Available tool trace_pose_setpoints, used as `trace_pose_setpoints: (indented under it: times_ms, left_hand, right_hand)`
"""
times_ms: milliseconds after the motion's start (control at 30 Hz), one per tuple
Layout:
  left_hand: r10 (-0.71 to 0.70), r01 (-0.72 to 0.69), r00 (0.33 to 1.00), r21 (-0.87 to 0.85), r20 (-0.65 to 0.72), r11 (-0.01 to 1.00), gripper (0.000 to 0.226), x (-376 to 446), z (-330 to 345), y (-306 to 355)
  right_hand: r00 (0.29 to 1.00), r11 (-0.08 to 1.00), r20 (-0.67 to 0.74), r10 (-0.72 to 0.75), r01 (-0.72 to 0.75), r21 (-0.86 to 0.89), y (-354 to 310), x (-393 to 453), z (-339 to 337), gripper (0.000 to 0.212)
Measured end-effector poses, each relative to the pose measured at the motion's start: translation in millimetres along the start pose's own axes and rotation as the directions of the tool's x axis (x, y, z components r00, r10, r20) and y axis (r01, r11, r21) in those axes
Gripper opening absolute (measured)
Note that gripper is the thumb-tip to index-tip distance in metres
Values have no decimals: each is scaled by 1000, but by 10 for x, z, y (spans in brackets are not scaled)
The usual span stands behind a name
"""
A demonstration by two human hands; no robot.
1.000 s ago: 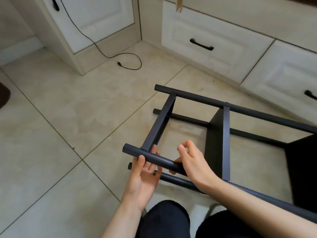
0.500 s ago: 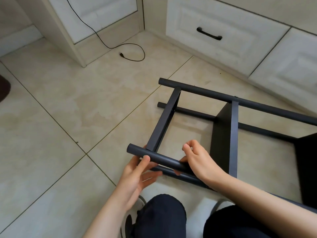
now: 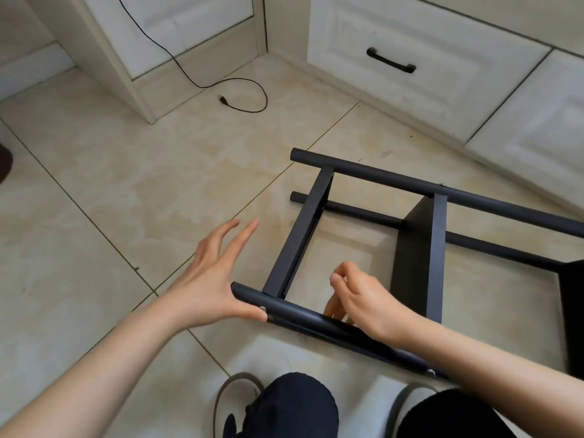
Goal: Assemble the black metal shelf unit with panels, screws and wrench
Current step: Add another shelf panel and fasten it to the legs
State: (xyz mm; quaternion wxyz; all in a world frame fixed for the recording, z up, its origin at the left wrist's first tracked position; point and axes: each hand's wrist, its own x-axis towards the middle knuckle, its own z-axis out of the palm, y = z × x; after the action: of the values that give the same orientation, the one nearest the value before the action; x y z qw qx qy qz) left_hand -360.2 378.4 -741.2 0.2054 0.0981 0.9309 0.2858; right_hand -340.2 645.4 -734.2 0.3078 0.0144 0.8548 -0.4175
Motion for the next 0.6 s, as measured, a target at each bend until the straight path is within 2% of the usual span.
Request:
trace_pose_setpoints:
  times_ms: [100, 200, 267, 333, 433, 500, 600]
  left_hand:
    - [151, -188, 975, 243, 164, 952, 142, 214, -175, 112]
    - [224, -348, 923, 429, 313, 833, 145, 385, -241, 237]
    - [249, -441, 882, 512, 401, 737, 148, 477, -242, 324]
    - [250, -513, 844, 579, 475, 633, 149, 566, -236, 408]
    - [234, -598, 793, 649, 562, 470, 149, 700, -238, 500]
    - [226, -637, 764, 652, 604, 411, 149, 763, -240, 531]
    - [276, -684, 727, 635, 628, 358, 140, 804, -247, 543]
  right_hand:
    - [989, 993, -114, -99, 92, -69, -116, 169, -219, 27]
    - [951, 978, -249, -182, 149, -146, -191, 378, -445, 32]
    - [912, 950, -318, -260, 182, -255, -219, 535, -589, 32]
    - [837, 873, -374, -399, 222, -435, -239, 697, -738, 31]
    - [748, 728, -426, -509, 110, -677, -266, 948, -945, 32]
    - [754, 716, -439, -489, 59, -696, -273, 1118, -1031, 35]
    - [842, 724, -361, -400, 48, -689, -273, 1361, -1073, 38]
